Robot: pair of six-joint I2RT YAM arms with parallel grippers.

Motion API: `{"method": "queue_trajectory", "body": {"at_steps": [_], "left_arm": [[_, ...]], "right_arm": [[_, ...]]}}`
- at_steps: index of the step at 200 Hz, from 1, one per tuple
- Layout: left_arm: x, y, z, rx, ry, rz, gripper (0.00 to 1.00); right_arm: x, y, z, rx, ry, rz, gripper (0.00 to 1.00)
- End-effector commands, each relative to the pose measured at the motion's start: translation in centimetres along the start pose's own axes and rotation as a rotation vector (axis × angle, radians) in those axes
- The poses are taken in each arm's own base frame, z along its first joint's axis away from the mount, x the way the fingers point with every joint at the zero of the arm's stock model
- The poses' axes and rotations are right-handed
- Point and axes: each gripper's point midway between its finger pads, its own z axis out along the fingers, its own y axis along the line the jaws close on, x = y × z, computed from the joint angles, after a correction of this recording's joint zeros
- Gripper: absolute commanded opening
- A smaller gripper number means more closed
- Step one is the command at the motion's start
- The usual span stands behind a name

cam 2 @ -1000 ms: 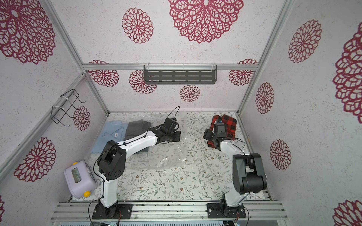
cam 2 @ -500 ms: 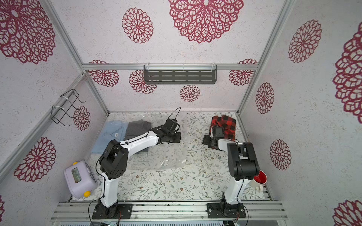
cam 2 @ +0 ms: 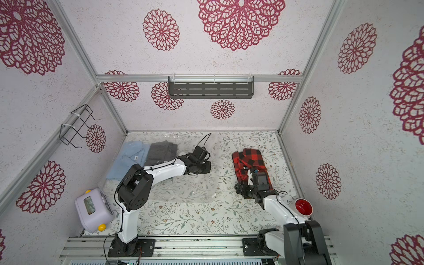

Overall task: Place the folded shirt into the vacuum bag
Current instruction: Move the shirt at the center of the board.

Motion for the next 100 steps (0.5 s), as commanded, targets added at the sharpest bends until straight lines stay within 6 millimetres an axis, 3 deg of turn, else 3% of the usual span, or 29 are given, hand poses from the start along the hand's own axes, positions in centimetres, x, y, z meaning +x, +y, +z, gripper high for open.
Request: {"method": "queue_trajectory", "body": {"at_steps": [1,18,54,100], "left_arm": [[-1.7,-2.6,-1.5,0.092,-0.057,-0.005,0.0],[-1.8,-3.5,-1.4,0.124,-0.042,0.0,0.0],[-1.9,-4.5,-1.5,0.157,-0.018,0.006,0.0],[-1.4,-5.8,-2.2,0.192,0.006,0.01,0.0]], "right_arm": [[-3.2,2.0,-1.6,-0.023,-0.065,-0.019,0.72],[-5.2,1.6,-1.4,0.043,-0.085,-0.074,0.72],[-8.6,-1.1,0.5,0.253,-0.088,-0.194,0.72],[-10.6,-1.1,4.5,0.282,-0.026,-0.267,0.72]]}}
